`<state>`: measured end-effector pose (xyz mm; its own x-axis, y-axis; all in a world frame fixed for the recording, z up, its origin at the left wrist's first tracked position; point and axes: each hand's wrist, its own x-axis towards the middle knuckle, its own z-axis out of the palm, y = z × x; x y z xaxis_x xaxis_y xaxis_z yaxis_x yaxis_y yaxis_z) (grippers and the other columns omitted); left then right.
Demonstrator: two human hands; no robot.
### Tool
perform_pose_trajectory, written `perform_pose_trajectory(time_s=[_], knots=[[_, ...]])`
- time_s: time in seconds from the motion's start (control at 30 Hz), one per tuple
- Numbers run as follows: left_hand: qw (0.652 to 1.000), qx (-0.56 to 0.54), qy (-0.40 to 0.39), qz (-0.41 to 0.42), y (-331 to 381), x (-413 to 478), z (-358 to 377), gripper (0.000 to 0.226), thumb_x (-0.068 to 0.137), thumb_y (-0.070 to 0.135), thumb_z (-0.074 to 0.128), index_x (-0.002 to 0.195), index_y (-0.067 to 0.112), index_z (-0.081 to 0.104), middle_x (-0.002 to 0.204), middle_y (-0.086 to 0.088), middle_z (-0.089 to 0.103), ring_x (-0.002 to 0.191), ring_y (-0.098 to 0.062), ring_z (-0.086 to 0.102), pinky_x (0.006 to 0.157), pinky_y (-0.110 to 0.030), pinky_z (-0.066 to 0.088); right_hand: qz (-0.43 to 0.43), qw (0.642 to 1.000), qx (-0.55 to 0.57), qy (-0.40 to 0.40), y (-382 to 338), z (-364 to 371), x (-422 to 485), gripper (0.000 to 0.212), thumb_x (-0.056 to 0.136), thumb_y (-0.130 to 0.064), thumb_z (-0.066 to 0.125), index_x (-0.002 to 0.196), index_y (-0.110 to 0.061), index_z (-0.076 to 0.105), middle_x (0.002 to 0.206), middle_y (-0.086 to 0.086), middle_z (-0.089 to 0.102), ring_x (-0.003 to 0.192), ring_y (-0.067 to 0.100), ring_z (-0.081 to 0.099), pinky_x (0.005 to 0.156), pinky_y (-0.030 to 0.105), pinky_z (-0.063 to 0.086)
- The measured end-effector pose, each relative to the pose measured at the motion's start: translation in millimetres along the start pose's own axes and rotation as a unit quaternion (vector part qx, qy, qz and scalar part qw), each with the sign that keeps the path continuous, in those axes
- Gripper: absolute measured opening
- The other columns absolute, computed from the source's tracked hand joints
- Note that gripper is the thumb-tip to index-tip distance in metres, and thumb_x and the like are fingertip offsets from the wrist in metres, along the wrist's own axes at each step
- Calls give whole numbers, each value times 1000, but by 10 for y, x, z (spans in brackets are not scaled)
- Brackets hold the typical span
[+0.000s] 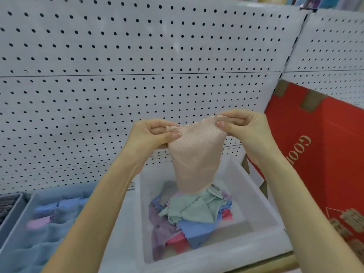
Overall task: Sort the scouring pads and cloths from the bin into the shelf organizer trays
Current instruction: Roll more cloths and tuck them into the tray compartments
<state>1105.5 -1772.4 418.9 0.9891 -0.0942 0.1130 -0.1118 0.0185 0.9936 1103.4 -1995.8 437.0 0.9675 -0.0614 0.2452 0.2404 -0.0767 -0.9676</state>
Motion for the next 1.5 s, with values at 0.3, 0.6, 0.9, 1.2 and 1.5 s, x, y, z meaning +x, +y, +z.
perform_pose_trajectory(time_s=[0.3,0.6,0.9,1.2,1.5], knots=[[999,-3,32,-15,40,-2,38,14,69,9,79,81,9,72,77,-4,75,72,-14,71,71,-25,59,33,999,1,-11,11,-80,-7,11,73,-4,77,82,-8,72,77,4,75,73,15,70,69,22,55],[995,2,97,24,35,-26,111,14,68,10,82,76,14,72,68,1,73,70,-9,69,68,-16,54,34,999,-6,-22,37,-105,-35,12,68,-13,79,78,-12,73,77,6,74,72,14,68,75,22,53],[999,-11,3,46,124,-108,21,2,72,14,74,74,15,75,73,-3,74,68,-12,69,69,-23,56,20,996,40,-80,28,-223,-53,17,59,-20,83,70,-14,72,66,-1,69,63,9,60,74,26,46],[959,-47,-255,117,382,-66,216,13,67,38,80,75,28,78,74,9,58,65,-10,46,56,-21,30,-60,926,128,-351,-188,50,-85,16,70,-9,75,72,-25,73,77,-9,69,74,7,63,69,21,49],[951,-123,-256,121,330,-1,238,15,67,22,78,79,26,72,73,4,66,57,-8,59,53,-18,47,-156,956,162,-191,-144,265,-177,17,71,-5,74,76,-21,73,75,1,72,73,27,70,71,39,56]])
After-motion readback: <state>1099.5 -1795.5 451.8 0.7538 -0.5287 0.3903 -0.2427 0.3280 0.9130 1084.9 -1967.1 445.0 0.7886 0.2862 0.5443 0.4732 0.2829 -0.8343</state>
